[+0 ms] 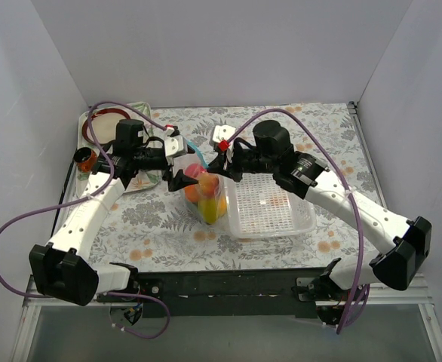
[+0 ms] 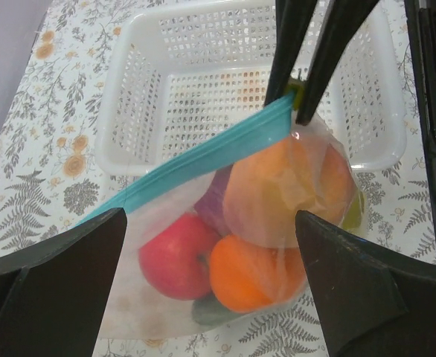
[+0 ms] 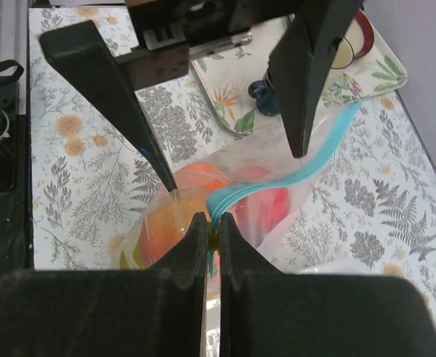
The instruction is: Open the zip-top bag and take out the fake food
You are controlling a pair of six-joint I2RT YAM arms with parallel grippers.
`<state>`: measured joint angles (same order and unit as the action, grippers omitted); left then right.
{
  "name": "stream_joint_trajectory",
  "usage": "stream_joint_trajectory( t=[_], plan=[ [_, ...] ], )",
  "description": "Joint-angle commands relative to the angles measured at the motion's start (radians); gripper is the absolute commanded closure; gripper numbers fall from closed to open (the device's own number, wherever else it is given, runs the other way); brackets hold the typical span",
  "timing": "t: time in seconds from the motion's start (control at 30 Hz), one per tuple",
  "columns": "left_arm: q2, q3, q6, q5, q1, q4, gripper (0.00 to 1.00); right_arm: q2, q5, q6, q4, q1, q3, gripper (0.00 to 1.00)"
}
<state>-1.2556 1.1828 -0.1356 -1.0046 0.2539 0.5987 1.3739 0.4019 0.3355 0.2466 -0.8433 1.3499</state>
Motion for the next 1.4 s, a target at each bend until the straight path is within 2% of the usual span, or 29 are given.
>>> stream_joint_trajectory(
  t=[0.0, 0.17, 0.33, 0.57, 0.63, 0.73, 0.8, 0.9, 1.1, 1.2, 1.37],
  plan=[
    [-0.019, 0.047, 0.044, -0.055, 0.015, -0.066, 0.02, -0.006, 0.069, 0.039, -0.061, -0.025, -0.003, 0.99],
    [-0.018, 0.095, 0.076, -0.06, 0.021, -0.057, 0.02, 0.083, 0.066, 0.092, 0.068, -0.065, 0.077, 0.99],
    [0.033, 0.095, -0.002, -0.077, 0.021, 0.101, 0.02, 0.151, -0.009, 0.157, 0.158, -0.097, 0.143, 0.99],
    [0.073, 0.037, -0.125, -0.074, 0.022, 0.289, 0.02, 0.117, -0.139, 0.229, 0.132, -0.103, 0.137, 0.99],
    [0.07, 0.031, -0.124, -0.074, 0.021, 0.289, 0.04, 0.106, -0.156, 0.238, 0.115, -0.103, 0.134, 0.99],
    [0.055, 0.023, -0.134, -0.063, 0.021, 0.297, 0.13, 0.094, -0.198, 0.258, 0.08, -0.108, 0.117, 0.99],
    [0.042, 0.014, -0.156, -0.049, 0.021, 0.311, 0.15, 0.09, -0.189, 0.273, 0.072, -0.109, 0.121, 0.99],
    [0.038, -0.005, -0.154, -0.031, 0.022, 0.256, 0.11, 0.086, -0.155, 0.278, 0.088, -0.119, 0.132, 0.99],
    [0.036, 0.038, -0.021, -0.022, 0.022, 0.056, 0.02, 0.094, -0.164, 0.269, 0.14, -0.152, 0.129, 0.99],
    [0.041, 0.058, 0.042, -0.037, 0.022, 0.009, 0.02, 0.09, -0.169, 0.26, 0.142, -0.161, 0.112, 0.99],
    [0.042, 0.015, 0.03, -0.043, 0.022, -0.019, 0.02, 0.09, -0.173, 0.261, 0.125, -0.183, 0.109, 0.99]
  ],
)
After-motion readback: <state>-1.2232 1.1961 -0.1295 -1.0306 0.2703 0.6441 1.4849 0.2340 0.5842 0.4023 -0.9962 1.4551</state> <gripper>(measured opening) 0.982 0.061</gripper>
